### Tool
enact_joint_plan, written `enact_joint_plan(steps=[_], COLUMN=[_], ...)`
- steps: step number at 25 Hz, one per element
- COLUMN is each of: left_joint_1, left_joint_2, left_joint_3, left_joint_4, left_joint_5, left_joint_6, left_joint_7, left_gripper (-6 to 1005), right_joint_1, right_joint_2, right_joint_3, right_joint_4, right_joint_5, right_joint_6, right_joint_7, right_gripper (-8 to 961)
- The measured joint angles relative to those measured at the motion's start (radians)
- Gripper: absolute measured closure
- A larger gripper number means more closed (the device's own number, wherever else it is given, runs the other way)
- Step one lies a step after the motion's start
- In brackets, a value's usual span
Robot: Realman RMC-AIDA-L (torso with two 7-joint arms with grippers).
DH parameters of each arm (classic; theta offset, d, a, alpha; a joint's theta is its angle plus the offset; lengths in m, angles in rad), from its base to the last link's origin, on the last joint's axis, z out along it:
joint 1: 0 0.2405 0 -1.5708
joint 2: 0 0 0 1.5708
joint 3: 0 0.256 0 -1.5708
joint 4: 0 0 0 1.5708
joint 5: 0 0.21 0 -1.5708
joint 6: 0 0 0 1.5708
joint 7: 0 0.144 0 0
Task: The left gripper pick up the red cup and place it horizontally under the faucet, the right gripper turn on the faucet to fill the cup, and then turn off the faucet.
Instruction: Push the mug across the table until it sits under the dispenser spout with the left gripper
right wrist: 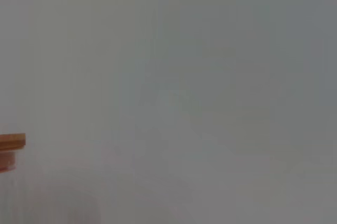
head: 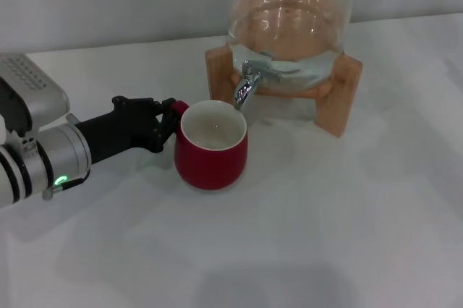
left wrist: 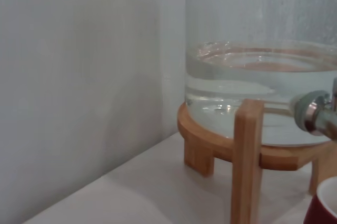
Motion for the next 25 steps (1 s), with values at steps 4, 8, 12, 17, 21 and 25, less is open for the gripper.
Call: enact_joint_plan(steps=[4, 8, 12, 17, 21, 25], left_joint_1=[-0.01, -0.015, -0.016, -0.025, -0.028, -0.029], left_joint_2=[0.0, 0.0, 0.0, -0.001, -0.001, -0.002], left_joint_3=[0.0, 0.0, 0.0, 0.0, 0.0, 0.012], left_joint_4=[-0.005, -0.013, -0.013, -0.013, -0.013, -0.008], left_joint_5=[0.0, 0.0, -0.002, -0.001, 0.0, 0.0], left_joint_6=[0.015, 0.016, 0.017, 0.029, 0.027, 0.021], left_joint_7=[-0.008, -0.009, -0.01, -0.034, -0.043, -0.051], left_gripper=[850, 850, 850, 850, 850, 850], right_joint_1=[0.003, 0.006, 0.007, 0.007, 0.007, 0.006], right_joint_2=[0.001, 0.001, 0.002, 0.002, 0.002, 0.002], right_joint_3=[-0.001, -0.002, -0.009, -0.011, -0.011, -0.011], right_joint_4=[0.0, -0.001, -0.002, -0.002, -0.003, -0.003], right_joint_5=[0.0, 0.0, 0.0, 0.0, 0.0, 0.0], right_joint_6=[0.001, 0.001, 0.001, 0.001, 0.001, 0.001], right_joint_7=[-0.006, -0.007, -0.007, -0.007, -0.007, -0.007], right_gripper=[321, 321, 321, 321, 321, 321])
